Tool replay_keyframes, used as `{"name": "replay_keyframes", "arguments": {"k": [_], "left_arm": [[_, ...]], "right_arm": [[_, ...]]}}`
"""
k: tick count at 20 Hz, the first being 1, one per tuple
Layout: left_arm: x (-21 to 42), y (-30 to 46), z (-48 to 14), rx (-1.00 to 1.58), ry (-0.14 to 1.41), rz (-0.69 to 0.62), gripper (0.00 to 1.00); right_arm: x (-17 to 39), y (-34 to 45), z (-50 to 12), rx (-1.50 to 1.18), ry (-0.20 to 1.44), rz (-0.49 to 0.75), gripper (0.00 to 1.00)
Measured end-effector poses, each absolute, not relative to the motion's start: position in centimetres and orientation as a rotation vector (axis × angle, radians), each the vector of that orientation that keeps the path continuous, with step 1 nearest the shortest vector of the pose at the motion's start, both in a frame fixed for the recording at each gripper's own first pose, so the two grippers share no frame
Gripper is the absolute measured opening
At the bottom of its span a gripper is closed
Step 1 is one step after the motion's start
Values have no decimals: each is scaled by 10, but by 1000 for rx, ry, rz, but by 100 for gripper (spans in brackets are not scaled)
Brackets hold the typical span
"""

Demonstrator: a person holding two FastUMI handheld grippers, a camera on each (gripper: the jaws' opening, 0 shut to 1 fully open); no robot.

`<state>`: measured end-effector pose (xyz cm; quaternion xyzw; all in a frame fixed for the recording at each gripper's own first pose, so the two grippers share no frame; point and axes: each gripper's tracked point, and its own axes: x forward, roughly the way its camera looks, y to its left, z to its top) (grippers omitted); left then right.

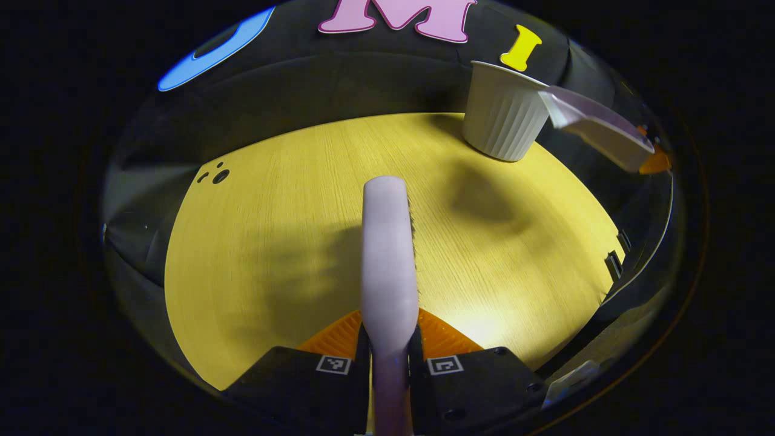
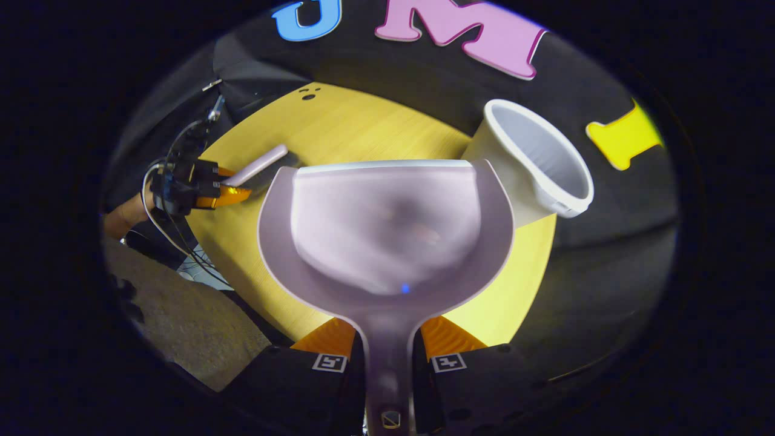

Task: Pick up the small broom and dustpan from the desktop, sweep the trash into the dustpan with the broom, and then empty the trash into the garbage bin.

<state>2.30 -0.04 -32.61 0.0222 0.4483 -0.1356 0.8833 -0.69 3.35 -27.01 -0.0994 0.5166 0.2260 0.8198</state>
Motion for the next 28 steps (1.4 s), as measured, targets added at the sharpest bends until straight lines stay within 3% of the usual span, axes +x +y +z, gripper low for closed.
{"name": "replay_keyframes", "arguments": {"k": [9, 19, 24, 25, 26, 28], "left_arm": [[27, -3, -342, 112, 943, -275, 33], [31, 6, -371, 144, 985, -221, 29], [29, 9, -385, 150, 1018, -206, 32], [31, 10, -385, 148, 1017, -202, 31], [30, 10, -384, 147, 1017, -199, 32], [28, 10, -384, 153, 1015, -196, 37]], "right_arm": [[-41, 78, -372, -142, 1176, 460, 36], [-43, 73, -387, -100, 1196, 401, 36], [-45, 71, -387, -46, 1201, 388, 35], [-46, 72, -388, -48, 1202, 387, 41], [-46, 72, -388, -50, 1202, 388, 38], [-48, 74, -388, -50, 1208, 394, 40]]}}
